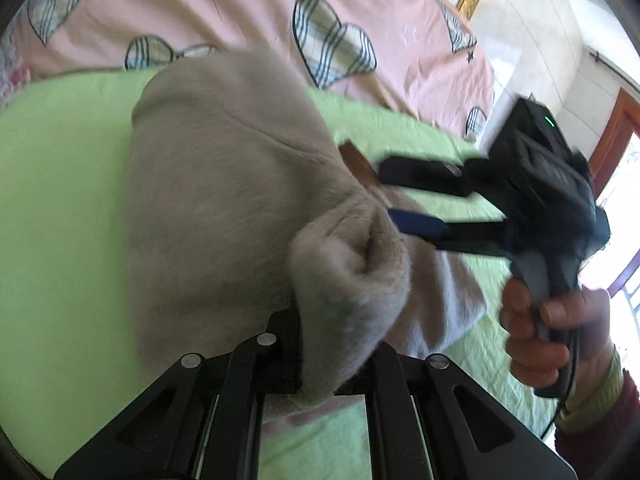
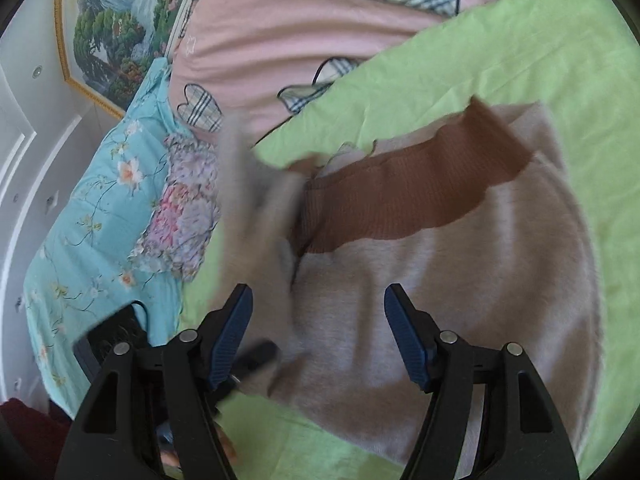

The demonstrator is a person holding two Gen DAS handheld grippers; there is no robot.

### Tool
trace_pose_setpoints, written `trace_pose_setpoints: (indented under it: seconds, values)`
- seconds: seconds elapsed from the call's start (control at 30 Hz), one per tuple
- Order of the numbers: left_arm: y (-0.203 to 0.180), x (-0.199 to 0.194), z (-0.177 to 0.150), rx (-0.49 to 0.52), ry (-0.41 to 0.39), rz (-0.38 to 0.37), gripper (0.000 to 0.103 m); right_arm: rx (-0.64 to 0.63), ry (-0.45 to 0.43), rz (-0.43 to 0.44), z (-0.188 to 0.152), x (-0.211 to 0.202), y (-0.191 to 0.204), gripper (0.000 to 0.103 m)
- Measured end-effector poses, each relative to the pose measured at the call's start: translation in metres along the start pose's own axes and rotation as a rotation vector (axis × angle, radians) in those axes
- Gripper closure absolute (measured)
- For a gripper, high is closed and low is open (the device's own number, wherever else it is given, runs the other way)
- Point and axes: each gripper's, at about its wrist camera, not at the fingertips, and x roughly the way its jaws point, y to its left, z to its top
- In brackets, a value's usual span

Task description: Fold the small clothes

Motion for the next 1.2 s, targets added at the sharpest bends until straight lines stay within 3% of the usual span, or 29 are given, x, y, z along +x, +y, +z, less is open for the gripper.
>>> trace_pose_setpoints:
  seconds: [0.2,0.23,0.27,0.3,0.37,0.43,0.6,0.7,0.8,0.9,0.97,1.07,1.2]
  values:
    - [0.005,-0.003,-0.003,-0.006,0.006,-0.010,0.097,0.048,0.063,0.056,0.020,0.054,-0.008,0.031]
    - [0.004,-0.003,-0.003,-0.003,0.008,-0.009,0.097,0.048,0.064,0.068,0.024,0.060,-0.008,0.035]
    - [0.002,-0.003,-0.004,0.001,0.010,-0.005,0.097,0.049,0.065,0.085,0.030,0.069,-0.007,0.042]
    - [0.000,-0.003,-0.004,0.008,0.012,0.004,0.097,0.055,0.071,0.097,0.034,0.074,-0.007,0.065]
    - [-0.005,-0.003,0.003,0.020,0.005,0.016,0.097,0.059,0.078,0.083,0.044,0.082,-0.004,0.078]
    - [-0.011,-0.010,0.011,0.030,-0.006,0.010,0.097,0.011,0.060,0.069,0.052,0.074,0.009,0.084]
    - [-0.055,-0.017,0.038,0.083,-0.053,-0.109,0.096,-0.136,-0.071,0.041,0.070,0.006,0.039,0.086]
    - [-0.077,0.011,0.042,0.085,-0.005,-0.168,0.096,-0.146,-0.108,-0.032,0.075,-0.026,0.022,0.086]
    - [-0.086,0.049,0.033,0.059,0.078,-0.204,0.096,-0.097,-0.083,-0.164,0.069,-0.037,-0.021,0.086]
    - [-0.094,0.079,0.019,0.057,0.154,-0.206,0.096,-0.038,-0.039,-0.269,0.056,-0.036,-0.066,0.086]
    - [-0.098,0.085,0.014,0.063,0.163,-0.187,0.096,-0.024,-0.035,-0.268,0.053,-0.037,-0.077,0.086]
    - [-0.100,0.079,0.014,0.058,0.142,-0.194,0.096,-0.069,-0.051,-0.259,0.057,-0.042,-0.071,0.086]
    - [-0.102,0.082,0.009,0.050,0.149,-0.183,0.093,-0.151,-0.030,-0.328,0.059,-0.032,-0.064,0.086]
